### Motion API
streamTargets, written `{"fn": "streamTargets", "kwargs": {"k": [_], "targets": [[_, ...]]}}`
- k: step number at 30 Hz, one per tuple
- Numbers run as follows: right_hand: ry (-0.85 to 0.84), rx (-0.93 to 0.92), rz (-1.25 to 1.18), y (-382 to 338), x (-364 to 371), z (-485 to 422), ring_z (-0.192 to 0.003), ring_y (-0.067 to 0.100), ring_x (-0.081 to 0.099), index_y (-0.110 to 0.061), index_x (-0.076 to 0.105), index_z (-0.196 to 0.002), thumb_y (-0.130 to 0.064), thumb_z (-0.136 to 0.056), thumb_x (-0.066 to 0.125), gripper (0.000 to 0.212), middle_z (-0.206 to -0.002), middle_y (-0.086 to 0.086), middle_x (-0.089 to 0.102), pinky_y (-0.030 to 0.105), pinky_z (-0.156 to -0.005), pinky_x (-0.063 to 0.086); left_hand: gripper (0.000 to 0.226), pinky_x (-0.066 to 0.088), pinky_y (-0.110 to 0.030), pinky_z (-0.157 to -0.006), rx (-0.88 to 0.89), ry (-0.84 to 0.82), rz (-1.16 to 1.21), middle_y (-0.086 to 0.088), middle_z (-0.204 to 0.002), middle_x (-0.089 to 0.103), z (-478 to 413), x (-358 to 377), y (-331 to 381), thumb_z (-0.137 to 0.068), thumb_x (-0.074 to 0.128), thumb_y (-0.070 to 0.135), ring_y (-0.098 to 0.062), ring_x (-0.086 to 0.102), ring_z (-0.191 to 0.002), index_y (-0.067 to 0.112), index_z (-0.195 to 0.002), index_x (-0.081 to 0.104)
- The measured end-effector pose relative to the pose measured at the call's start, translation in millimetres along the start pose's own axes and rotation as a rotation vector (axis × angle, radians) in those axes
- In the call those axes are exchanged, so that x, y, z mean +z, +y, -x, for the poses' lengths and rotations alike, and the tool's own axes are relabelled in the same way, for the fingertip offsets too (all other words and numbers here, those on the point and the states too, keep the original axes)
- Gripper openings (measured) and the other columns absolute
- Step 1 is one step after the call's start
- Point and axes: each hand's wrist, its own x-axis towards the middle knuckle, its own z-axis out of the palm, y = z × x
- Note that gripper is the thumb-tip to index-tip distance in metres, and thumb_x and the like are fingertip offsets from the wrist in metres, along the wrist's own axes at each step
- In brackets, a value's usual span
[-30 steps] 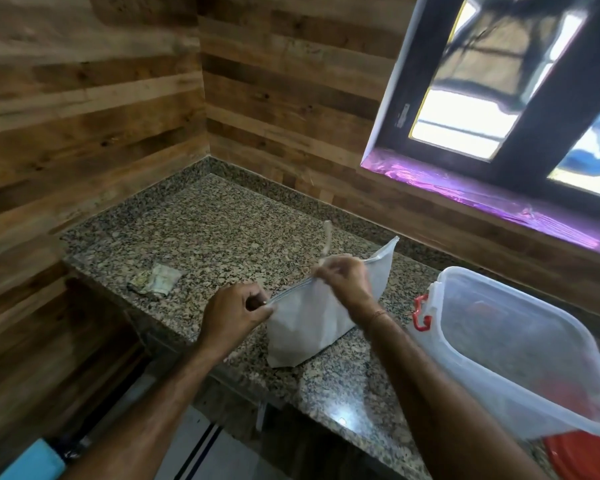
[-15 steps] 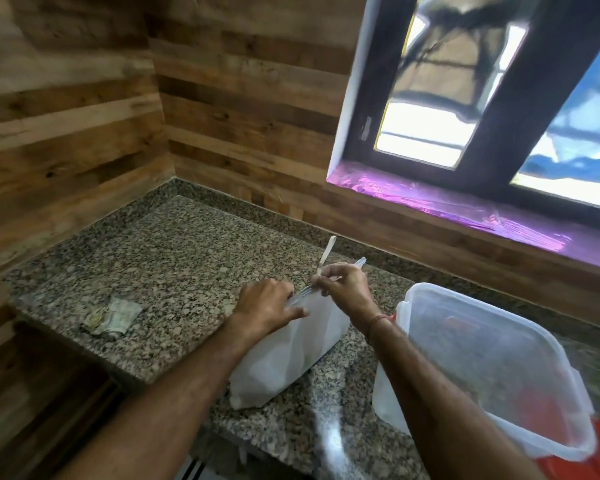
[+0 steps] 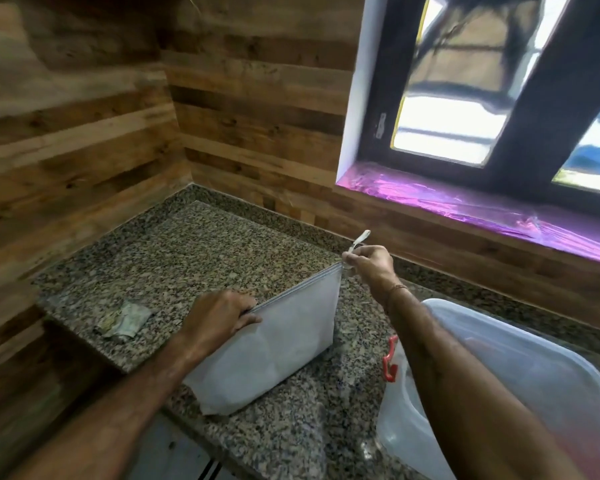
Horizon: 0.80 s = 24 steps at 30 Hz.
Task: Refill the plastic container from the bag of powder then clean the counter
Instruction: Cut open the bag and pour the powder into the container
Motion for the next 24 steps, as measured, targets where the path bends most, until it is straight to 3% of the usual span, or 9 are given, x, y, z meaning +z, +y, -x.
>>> {"fn": "streamTargets", "kwargs": {"k": [3, 8, 10, 15, 18, 21, 24], "targets": [[-0.116, 0.055, -0.122, 2, 13, 1, -0.04, 0.011, 0.054, -0.015, 0.055, -0.073, -0.015, -0.101, 0.064, 0.029, -0.064, 0.008, 0.054, 0.014, -0.035, 0.028, 0.038, 0.038, -0.027, -0.055, -0.096, 0.014, 0.047, 0.012, -0.061, 0.05, 5, -6, -2, -0.087, 0.073, 0.057, -0.009, 0.055, -0.06, 0.026, -0.073, 0.054], [-0.303, 0.075, -0.247, 4, 12, 7, -0.056, 0.006, 0.062, -0.013, 0.066, -0.098, -0.022, -0.102, 0.066, 0.009, -0.074, 0.0, 0.062, 0.018, -0.052, 0.051, 0.037, 0.048, -0.025, -0.064, -0.314, -0.157, 0.267, 0.018, -0.084, 0.068, 42, -13, -37, -0.073, 0.075, 0.067, 0.0, 0.063, -0.078, 0.035, -0.089, 0.069], [-0.364, 0.066, -0.271, 8, 11, 3, -0.058, 0.005, 0.06, -0.007, 0.07, -0.106, -0.021, -0.101, 0.067, 0.015, -0.08, 0.004, 0.065, 0.017, -0.056, 0.053, 0.029, 0.047, -0.023, -0.068, -0.4, -0.181, 0.449, 0.022, -0.091, 0.07, 68, -12, -50, -0.073, 0.083, 0.059, 0.003, 0.065, -0.086, 0.038, -0.089, 0.072], [-0.381, 0.071, -0.299, 14, 20, 1, -0.045, 0.003, 0.052, -0.005, 0.064, -0.084, -0.014, -0.101, 0.065, 0.019, -0.069, 0.008, 0.06, 0.013, -0.048, 0.048, 0.035, 0.051, -0.028, -0.074, -0.578, 0.035, 0.769, 0.008, -0.09, 0.076, 107, 8, -61, -0.076, 0.086, 0.052, -0.011, 0.072, -0.089, 0.021, -0.088, 0.078], [-0.331, 0.081, -0.314, 16, 24, 1, -0.04, 0.003, 0.051, -0.009, 0.06, -0.079, -0.016, -0.102, 0.064, 0.025, -0.065, 0.009, 0.061, 0.013, -0.045, 0.048, 0.021, 0.049, -0.029, -0.075, -0.702, 0.142, 0.866, 0.01, -0.078, 0.072, 115, 17, -52, -0.081, 0.087, 0.033, -0.009, 0.067, -0.08, 0.015, -0.081, 0.076], [-0.29, 0.11, -0.373, 17, 26, -1, -0.044, 0.002, 0.061, -0.008, 0.061, -0.079, -0.015, -0.103, 0.063, 0.025, -0.069, 0.008, 0.059, 0.013, -0.051, 0.057, 0.014, 0.044, -0.024, -0.056, -0.823, 0.255, 0.892, 0.007, -0.055, 0.064, 118, 12, -34, -0.083, 0.085, 0.017, -0.007, 0.054, -0.045, 0.011, -0.08, 0.073], [-0.29, 0.126, -0.4, 19, 28, 0, -0.051, 0.005, 0.064, -0.008, 0.06, -0.079, -0.015, -0.103, 0.063, 0.025, -0.073, 0.006, 0.055, 0.014, -0.056, 0.06, 0.012, 0.047, -0.022, -0.049, -0.839, 0.33, 0.874, -0.001, -0.044, 0.061, 117, 5, -24, -0.086, 0.082, 0.016, -0.012, 0.056, -0.038, 0.012, -0.083, 0.071]]}}
